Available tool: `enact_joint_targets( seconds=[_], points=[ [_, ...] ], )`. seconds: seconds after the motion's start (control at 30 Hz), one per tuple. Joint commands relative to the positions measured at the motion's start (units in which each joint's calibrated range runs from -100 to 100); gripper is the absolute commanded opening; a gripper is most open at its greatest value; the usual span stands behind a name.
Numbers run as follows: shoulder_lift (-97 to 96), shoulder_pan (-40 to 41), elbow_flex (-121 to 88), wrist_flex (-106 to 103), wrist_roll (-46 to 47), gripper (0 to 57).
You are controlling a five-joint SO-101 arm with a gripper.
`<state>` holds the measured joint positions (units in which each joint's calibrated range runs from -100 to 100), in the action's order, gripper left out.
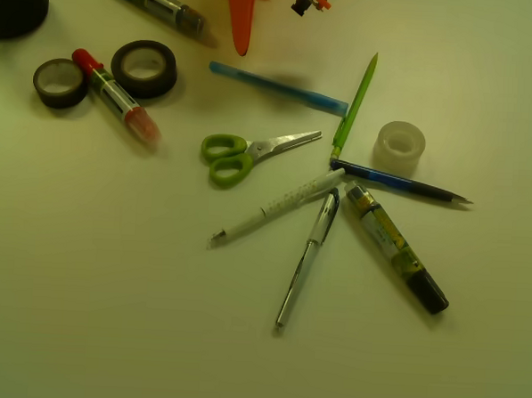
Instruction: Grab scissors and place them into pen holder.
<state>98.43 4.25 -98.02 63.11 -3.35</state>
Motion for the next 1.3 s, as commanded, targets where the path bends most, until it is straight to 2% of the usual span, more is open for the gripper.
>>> enact_joint_targets(
  seconds=[0.0, 0.5, 0.73, 0.87, 1.0, 1.27],
  points=[
    [0.46, 0.04, -1.61, -30.21, 8.45, 34.5],
    [0.55, 0.34, -1.61, -31.18, 8.45, 34.7],
    [0.55, 3.71, 5.72, -54.36, 6.4, 34.9],
    [0.38, 3.33, 15.87, -55.15, 4.93, 34.8],
    [-8.89, 1.76, 28.73, -44.13, 5.08, 34.6],
    [-42.72, -0.03, 55.18, -26.98, 5.13, 34.3]
  ],
)
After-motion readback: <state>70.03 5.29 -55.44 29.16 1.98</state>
